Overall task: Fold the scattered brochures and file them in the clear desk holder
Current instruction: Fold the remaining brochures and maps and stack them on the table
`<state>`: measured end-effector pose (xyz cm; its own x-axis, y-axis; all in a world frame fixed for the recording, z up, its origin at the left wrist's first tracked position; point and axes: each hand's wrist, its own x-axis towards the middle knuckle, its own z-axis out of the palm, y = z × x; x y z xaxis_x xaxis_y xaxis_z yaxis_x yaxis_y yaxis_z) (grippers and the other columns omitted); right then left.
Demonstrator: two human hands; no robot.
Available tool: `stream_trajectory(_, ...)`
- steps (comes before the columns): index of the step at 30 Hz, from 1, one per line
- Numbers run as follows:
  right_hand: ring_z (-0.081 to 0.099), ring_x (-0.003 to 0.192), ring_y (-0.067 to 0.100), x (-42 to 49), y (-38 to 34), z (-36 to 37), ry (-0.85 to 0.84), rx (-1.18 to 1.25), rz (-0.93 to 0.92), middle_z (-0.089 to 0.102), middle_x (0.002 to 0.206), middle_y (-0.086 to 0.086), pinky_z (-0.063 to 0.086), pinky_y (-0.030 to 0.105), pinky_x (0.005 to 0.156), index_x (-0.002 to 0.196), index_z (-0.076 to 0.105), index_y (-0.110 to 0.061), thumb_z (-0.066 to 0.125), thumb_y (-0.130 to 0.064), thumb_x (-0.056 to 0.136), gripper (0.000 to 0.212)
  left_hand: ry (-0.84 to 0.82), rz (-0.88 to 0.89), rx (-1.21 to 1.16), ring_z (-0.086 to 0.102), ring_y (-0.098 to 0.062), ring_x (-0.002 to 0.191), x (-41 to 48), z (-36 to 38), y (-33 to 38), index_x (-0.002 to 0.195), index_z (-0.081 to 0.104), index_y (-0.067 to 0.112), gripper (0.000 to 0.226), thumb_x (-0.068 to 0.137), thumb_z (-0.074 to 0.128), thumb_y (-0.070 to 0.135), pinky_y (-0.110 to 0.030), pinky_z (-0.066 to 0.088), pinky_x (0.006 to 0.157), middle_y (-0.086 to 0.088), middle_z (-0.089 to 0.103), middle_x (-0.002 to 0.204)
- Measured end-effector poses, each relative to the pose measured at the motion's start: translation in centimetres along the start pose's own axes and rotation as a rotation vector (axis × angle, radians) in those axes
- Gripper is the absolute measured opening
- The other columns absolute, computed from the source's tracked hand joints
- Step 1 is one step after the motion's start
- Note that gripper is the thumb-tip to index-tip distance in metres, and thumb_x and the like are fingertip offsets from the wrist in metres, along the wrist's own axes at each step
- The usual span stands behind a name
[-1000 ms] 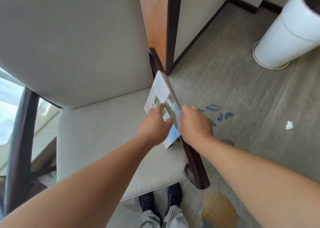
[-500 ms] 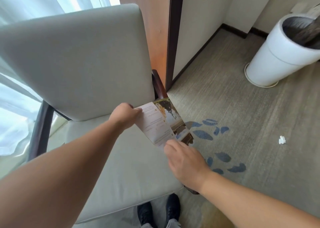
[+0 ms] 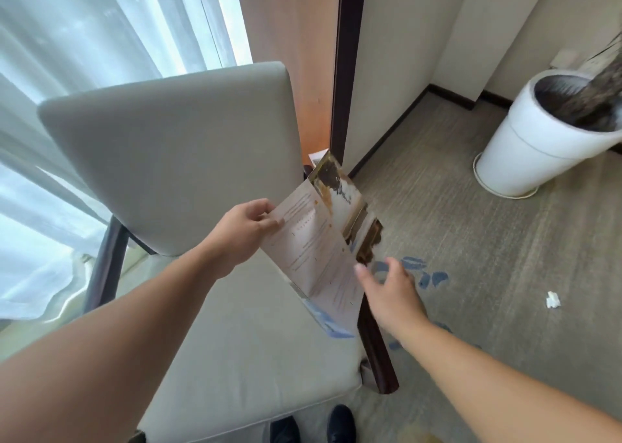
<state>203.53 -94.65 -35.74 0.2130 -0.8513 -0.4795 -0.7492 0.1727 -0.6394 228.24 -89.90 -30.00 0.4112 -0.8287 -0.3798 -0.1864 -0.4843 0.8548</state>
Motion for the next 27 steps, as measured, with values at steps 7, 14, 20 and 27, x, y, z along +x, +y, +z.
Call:
stream_trajectory(7, 0.07, 0.092, 0.029, 3.0, -3.8, -2.3, -0.115, 0.754, 0.189, 0.072, 0.103, 0.015, 0.055, 0.042, 0.072, 0.125, 0.054, -0.01, 0.063, -0.021, 0.094, 0.035, -0.003, 0.017, -0.187, 0.054, -0.022, 0.081, -4.3, -4.3, 0.9, 0.084, 0.064, 0.012, 0.006, 0.09, 0.065, 0.014, -0.037, 0.035, 0.078, -0.008, 0.065, 0.084)
stream_trajectory(14, 0.073, 0.089, 0.024, 2.4, -8.2, -3.8, -0.217, 0.638, -0.11, 0.076, 0.094, 0.004, 0.06, 0.046, 0.077, 0.103, 0.06, -0.027, 0.054, -0.016, 0.096, 0.014, 0.13, -0.056, -0.272, 0.064, -0.021, 0.074, -6.3, -7.6, 1.5, 0.092, 0.065, 0.014, 0.004, 0.089, 0.067, 0.017, -0.029, 0.047, 0.061, -0.006, 0.069, 0.087)
stream_trajectory(20, 0.073, 0.092, 0.019, 1.1, -10.5, -3.0, -0.389, 0.534, -0.249, 0.075, 0.1, -0.002, 0.056, 0.04, 0.072, 0.105, 0.06, -0.029, 0.055, -0.016, 0.096, 0.017, 0.202, -0.085, -0.332, 0.065, -0.041, 0.1, -7.1, -8.0, 2.2, 0.112, 0.06, 0.002, 0.025, 0.089, 0.066, 0.011, -0.05, 0.048, 0.092, -0.025, 0.066, 0.113)
stream_trajectory(27, 0.073, 0.094, 0.02, 1.2, -11.2, -3.2, -0.379, 0.529, -0.281, 0.075, 0.101, -0.001, 0.057, 0.048, 0.079, 0.097, 0.066, -0.035, 0.058, -0.011, 0.093, 0.026, 0.24, -0.067, -0.337, 0.064, -0.033, 0.097, -7.8, -8.4, 1.2, 0.1, 0.068, 0.011, 0.021, 0.09, 0.056, -0.002, -0.047, 0.049, 0.088, -0.012, 0.073, 0.1)
